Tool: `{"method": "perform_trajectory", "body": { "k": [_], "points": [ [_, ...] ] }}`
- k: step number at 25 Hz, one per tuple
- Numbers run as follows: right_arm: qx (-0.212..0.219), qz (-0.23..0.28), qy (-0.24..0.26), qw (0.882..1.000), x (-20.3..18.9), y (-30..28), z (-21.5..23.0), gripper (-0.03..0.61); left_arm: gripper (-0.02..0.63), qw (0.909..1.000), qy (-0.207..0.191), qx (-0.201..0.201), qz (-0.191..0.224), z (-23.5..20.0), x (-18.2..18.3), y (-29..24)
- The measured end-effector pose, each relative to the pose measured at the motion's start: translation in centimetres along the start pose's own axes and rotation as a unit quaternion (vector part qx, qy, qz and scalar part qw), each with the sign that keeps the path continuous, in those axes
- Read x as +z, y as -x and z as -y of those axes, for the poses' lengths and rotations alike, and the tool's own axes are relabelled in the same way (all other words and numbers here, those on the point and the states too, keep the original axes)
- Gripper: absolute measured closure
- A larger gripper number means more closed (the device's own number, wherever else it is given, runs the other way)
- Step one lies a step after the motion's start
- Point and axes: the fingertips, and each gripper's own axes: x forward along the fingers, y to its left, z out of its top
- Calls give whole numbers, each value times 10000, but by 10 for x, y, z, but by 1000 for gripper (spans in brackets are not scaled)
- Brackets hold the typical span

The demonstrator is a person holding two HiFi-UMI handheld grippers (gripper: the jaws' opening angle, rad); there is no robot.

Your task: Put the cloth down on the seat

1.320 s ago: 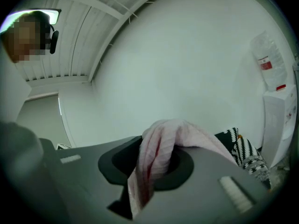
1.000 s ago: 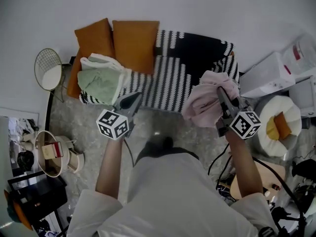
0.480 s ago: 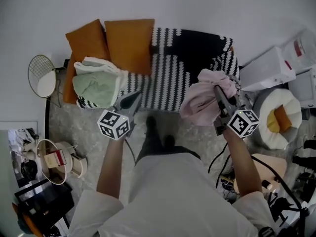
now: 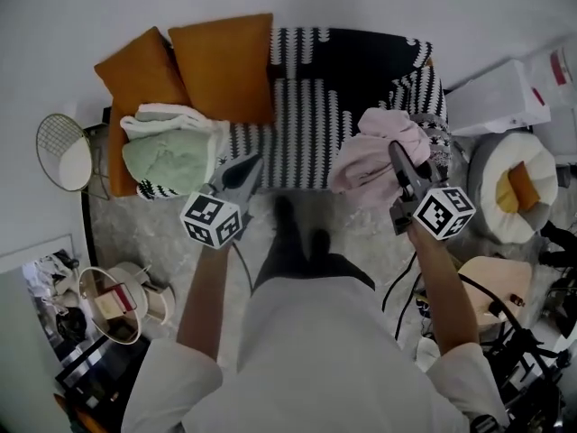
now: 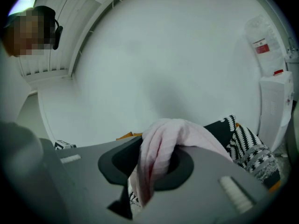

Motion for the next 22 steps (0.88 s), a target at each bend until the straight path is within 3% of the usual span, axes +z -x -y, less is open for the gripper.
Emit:
{"method": "perform_trajectory", "body": {
  "k": [11,22],
  "points": [
    [-369,-469,-295,9978,-64,-104,52,508,614,9995,115,-136,-254,-85,-32,-70],
    [-570,-1151,-383,9910,-162,-197,115,508,614,9973,69,-275,-682,-143,-98,-145]
  ]
}}
